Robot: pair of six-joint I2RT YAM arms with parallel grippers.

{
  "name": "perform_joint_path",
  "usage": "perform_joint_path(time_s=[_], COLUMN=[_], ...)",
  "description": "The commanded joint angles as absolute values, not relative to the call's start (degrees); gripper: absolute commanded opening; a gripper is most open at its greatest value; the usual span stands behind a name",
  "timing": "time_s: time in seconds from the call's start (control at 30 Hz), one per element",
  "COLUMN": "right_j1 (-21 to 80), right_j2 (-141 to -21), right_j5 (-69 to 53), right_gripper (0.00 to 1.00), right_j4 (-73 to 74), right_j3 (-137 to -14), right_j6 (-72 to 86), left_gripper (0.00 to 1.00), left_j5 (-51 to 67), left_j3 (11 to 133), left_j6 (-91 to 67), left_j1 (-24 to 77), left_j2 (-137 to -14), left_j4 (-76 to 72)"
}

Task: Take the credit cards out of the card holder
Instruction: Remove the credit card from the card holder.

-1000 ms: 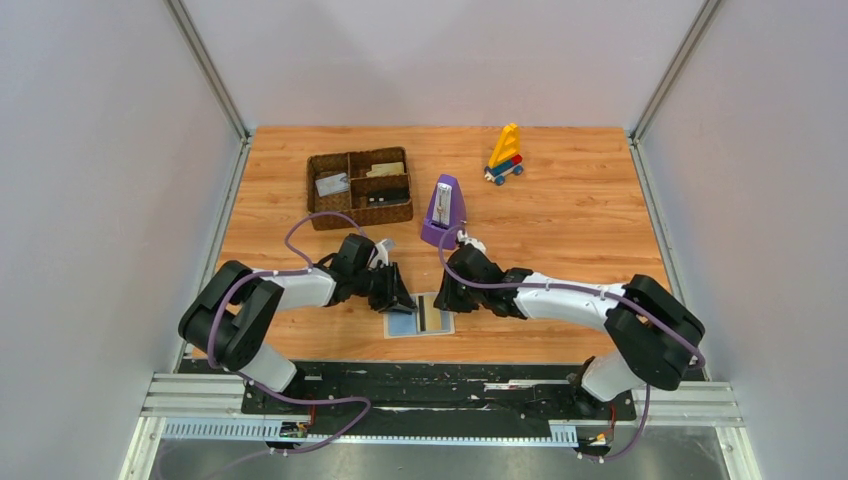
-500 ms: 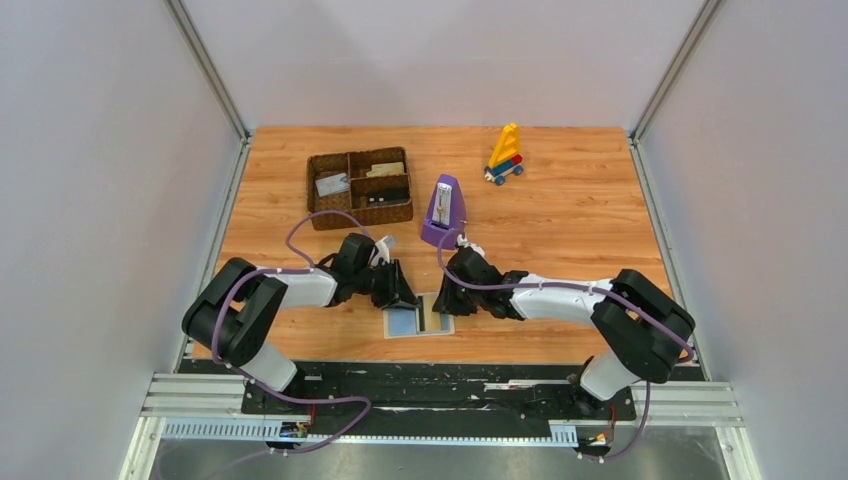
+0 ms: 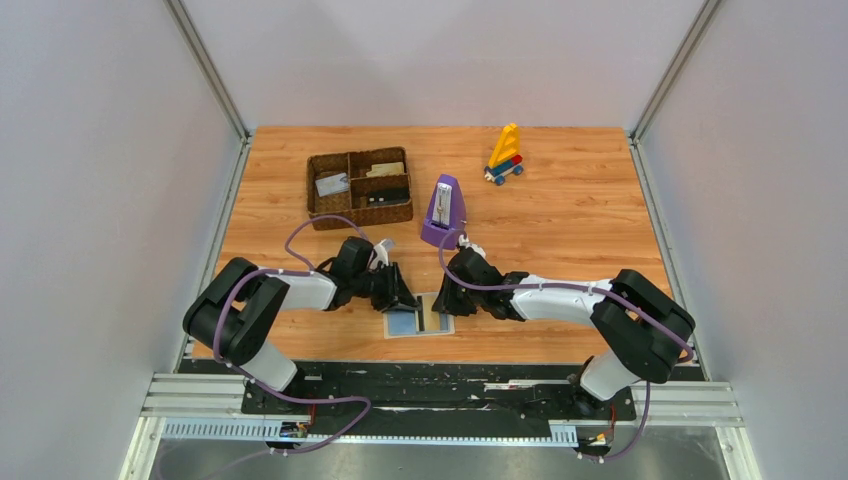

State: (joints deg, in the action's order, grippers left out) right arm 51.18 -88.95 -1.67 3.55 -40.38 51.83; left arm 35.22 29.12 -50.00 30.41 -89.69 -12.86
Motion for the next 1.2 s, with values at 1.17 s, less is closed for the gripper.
perform_joint_path(time_s=[1.17], right_j1=[49.3], right_j2=[-84.8], right_j5=[1.0], right_gripper=[0.21], right_j4=[5.7], right_j3=[-41.4], right_j6=[43.4], left_gripper=[0.0], left_j5=[20.3], left_j3=[32.2], left_j6=[-51.2], left_j1=[30.5], left_j2=[-67.7], left_j4=[7.0])
